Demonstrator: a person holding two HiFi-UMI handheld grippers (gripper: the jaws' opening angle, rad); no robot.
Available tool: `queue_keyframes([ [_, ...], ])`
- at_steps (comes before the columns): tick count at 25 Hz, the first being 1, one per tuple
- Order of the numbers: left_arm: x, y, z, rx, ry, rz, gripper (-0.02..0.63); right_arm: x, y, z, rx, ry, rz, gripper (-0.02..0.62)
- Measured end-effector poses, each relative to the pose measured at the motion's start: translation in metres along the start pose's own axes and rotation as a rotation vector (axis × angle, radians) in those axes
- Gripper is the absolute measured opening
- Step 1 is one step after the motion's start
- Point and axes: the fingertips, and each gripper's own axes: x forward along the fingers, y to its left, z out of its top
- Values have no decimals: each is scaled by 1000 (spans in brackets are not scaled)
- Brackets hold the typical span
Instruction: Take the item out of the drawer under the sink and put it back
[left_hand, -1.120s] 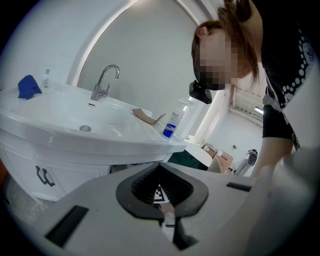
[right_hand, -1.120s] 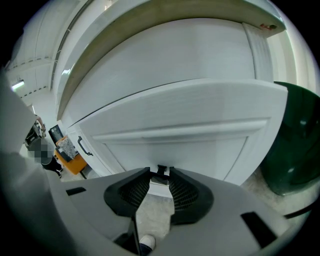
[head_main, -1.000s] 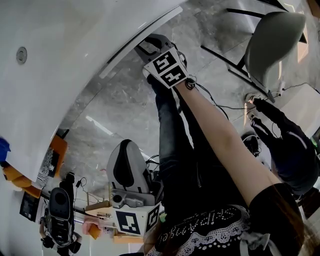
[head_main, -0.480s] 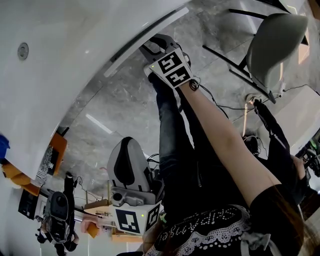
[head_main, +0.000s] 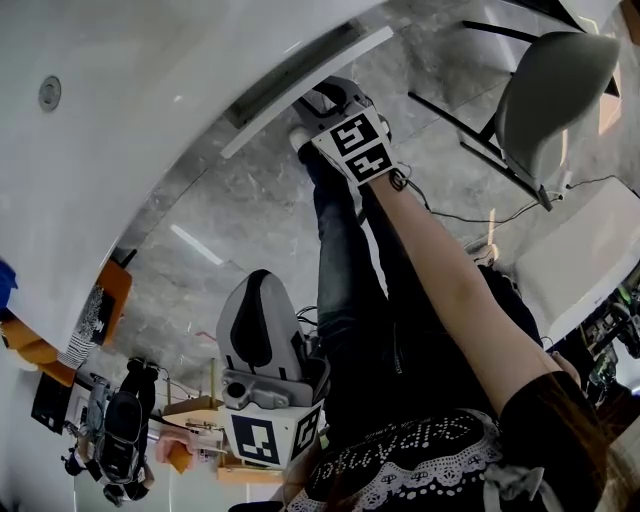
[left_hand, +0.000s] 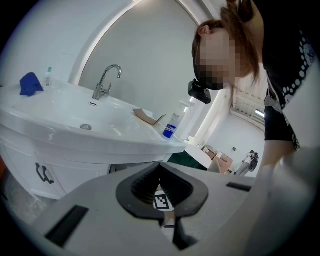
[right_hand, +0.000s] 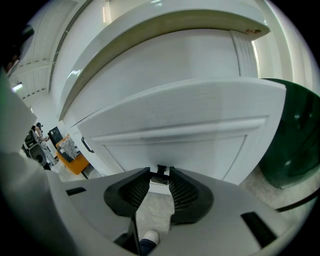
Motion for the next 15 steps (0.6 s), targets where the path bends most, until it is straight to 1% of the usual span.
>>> queue_keyframes([
  [5,2,-1,0,3,4,-2,3,-9,3,-9,4,8,-2,129],
  [15,1,-1,0,4,15,-2,3,-9,5,-8,-2,7,4,127],
])
